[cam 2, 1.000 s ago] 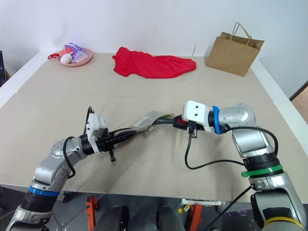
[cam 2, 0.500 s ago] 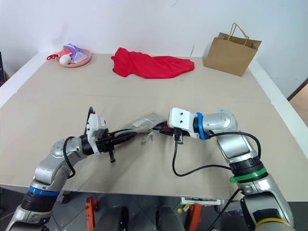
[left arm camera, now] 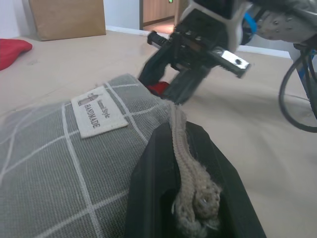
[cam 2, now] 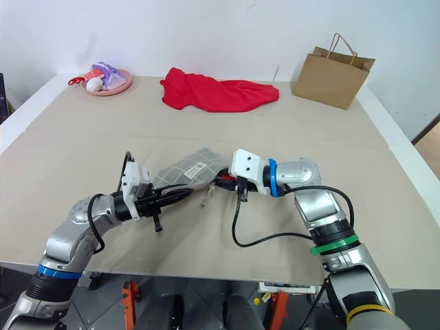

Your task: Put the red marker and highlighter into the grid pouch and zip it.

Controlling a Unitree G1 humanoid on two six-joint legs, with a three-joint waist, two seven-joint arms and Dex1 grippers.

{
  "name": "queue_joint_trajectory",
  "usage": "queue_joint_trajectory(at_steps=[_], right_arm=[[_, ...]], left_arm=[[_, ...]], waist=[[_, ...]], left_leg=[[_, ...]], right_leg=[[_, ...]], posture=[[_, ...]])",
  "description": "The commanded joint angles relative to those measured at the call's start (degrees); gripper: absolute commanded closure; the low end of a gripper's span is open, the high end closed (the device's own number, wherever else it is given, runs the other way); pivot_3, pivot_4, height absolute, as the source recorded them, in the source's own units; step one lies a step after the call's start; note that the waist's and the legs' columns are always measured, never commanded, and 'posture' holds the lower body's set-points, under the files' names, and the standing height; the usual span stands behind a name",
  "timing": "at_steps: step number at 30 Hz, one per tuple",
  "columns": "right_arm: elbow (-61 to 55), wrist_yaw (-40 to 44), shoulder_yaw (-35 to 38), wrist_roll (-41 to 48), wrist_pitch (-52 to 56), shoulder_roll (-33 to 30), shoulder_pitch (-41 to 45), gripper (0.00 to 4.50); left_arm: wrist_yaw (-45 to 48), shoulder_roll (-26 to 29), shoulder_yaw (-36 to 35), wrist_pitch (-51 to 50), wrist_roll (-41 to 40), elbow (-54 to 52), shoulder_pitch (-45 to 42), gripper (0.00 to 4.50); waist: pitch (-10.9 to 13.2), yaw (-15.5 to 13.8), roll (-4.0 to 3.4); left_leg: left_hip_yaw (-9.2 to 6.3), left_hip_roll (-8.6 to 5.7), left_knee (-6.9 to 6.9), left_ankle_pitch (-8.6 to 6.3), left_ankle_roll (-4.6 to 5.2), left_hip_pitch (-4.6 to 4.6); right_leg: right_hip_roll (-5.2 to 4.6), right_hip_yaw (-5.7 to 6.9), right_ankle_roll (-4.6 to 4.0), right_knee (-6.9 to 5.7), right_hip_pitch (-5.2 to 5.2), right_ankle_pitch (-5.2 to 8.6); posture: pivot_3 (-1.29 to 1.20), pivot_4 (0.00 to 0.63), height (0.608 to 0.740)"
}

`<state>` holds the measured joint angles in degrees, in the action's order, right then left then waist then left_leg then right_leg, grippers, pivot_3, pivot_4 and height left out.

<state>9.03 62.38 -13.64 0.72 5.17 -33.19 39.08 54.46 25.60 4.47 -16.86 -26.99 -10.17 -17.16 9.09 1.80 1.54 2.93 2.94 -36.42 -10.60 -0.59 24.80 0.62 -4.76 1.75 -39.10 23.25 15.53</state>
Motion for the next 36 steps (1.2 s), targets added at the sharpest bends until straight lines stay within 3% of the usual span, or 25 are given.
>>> queue_joint_trajectory(at_steps=[1, 7, 16, 28, 36], right_arm=[[2.94, -3.01, 1.12, -3.46, -6.89, -1.91, 3.62, 3.94], [-2.6, -0.83, -1.91, -1.06, -8.18, 2.5, 3.68, 3.94], [-3.52, -3.65, -6.69, -5.37, -17.36, 7.75, 1.74, 3.94], [11.6, -15.01, -2.09, -13.06, -39.43, -1.07, 4.74, 3.94], [3.2, -13.06, 0.35, -7.4, -34.75, -3.4, -0.51, 3.94]], left_arm=[[0.73, 0.52, -0.53, -0.46, -1.08, -1.9, -0.87, 4.5], [1.26, 0.57, -0.57, -0.83, -1.34, -1.64, -1.35, 4.5], [1.9, 0.36, -0.46, -0.82, -1.29, -1.24, -1.42, 4.5], [2.15, 0.76, -1.13, -0.55, -1.11, -1.38, -0.11, 4.5], [2.1, -0.62, -1.96, -2.55, -4.51, -0.88, -1.33, 4.5]], waist=[[0.0, 0.0, 0.0], [0.0, 0.41, 0.0], [0.0, 0.58, 0.0], [0.0, 0.69, 0.01], [0.0, 0.66, 0.0]], left_leg=[[0.0, -0.01, 0.01, 0.0, 0.0, 0.0], [-0.02, 0.11, 0.07, 0.0, 0.0, -0.01], [-0.02, 0.01, -0.01, 0.0, -0.01, 0.03], [0.0, 0.02, 0.02, 0.01, -0.02, 0.01], [-0.03, 0.04, 0.06, 0.01, -0.02, 0.0]], right_leg=[[0.0, 0.0, 0.0, 0.0, 0.01, 0.0], [0.11, 0.0, -0.07, 0.0, 0.04, 0.0], [-0.03, 0.01, 0.0, -0.01, 0.02, -0.02], [0.0, -0.01, -0.02, -0.01, 0.03, -0.01], [-0.01, -0.01, -0.04, -0.01, 0.0, 0.01]], posture=[[0.0, 0.15, 0.74], [0.0, 0.15, 0.74], [0.0, 0.15, 0.74], [0.0, 0.15, 0.74], [0.0, 0.15, 0.74]])
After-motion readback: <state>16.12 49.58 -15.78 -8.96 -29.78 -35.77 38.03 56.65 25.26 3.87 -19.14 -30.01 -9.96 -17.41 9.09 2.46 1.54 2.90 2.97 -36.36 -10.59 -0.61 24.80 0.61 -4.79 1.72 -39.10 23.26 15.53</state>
